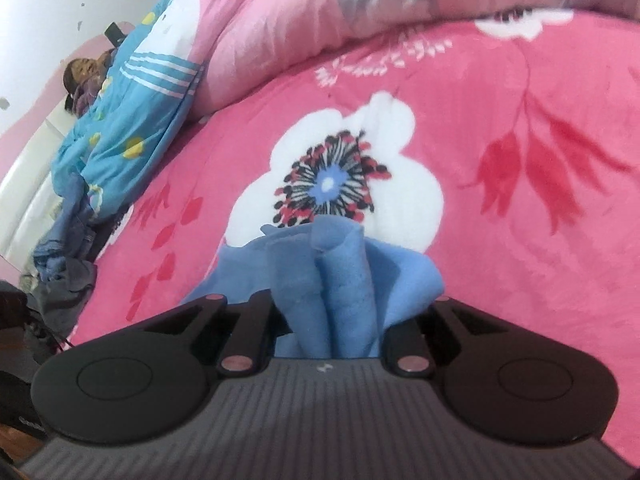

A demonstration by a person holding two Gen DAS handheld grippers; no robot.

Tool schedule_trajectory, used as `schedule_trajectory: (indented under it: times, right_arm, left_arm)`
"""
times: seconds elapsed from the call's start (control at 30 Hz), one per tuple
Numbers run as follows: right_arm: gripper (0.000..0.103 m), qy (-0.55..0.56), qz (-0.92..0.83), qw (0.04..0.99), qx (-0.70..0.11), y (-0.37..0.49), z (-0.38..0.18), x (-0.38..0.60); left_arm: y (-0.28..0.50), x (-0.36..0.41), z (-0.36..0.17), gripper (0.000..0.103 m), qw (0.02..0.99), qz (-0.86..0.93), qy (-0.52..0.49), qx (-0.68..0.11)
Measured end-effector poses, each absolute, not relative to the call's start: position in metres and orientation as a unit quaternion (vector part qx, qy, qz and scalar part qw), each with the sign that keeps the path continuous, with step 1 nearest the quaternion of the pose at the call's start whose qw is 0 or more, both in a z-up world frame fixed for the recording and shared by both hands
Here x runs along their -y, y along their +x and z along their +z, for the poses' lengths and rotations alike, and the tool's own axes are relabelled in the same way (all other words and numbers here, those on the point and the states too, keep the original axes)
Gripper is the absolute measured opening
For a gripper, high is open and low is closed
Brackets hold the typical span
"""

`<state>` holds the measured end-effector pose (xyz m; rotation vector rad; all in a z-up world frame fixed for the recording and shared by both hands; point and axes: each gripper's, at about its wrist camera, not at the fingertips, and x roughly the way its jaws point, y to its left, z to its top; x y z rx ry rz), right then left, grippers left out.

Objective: Fold clothes
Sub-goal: 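Lift the blue cloth with both tools and carry it toward the beige stack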

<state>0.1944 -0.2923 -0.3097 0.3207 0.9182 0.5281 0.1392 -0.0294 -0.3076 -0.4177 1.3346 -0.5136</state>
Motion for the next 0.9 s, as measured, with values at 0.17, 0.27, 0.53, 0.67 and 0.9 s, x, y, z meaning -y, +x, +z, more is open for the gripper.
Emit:
schedule_trajectory:
  times: [0.17,0.27,0.53,0.67,0.9]
  right_arm:
    - [0.012,0.133,0.234,0.867,-0.420,0.183,-0.285,0.287]
    - [0.012,0.127,0.224,0.875,-0.410,0.177,-0.272,0.286]
    - [0.012,0.128,0.195,0.891,-0.389,0.163,-0.248,0.286]
    - [0.012,0.129,0.181,0.896,-0.383,0.157,-0.242,0.287]
    - [0.012,0.129,0.164,0.904,-0.372,0.149,-0.231,0.286]
  left_arm:
    - [0.137,0.032,-0.290,0.010,0.742,-0.245,-0.197,-0.592]
    - [0.132,0.027,-0.279,0.010,0.745,-0.256,-0.197,-0.583]
    - [0.127,0.025,-0.263,0.010,0.746,-0.281,-0.198,-0.570]
    - [0.123,0.024,-0.258,0.010,0.746,-0.295,-0.192,-0.566]
    - [0.120,0.029,-0.249,0.009,0.746,-0.322,-0.183,-0.553]
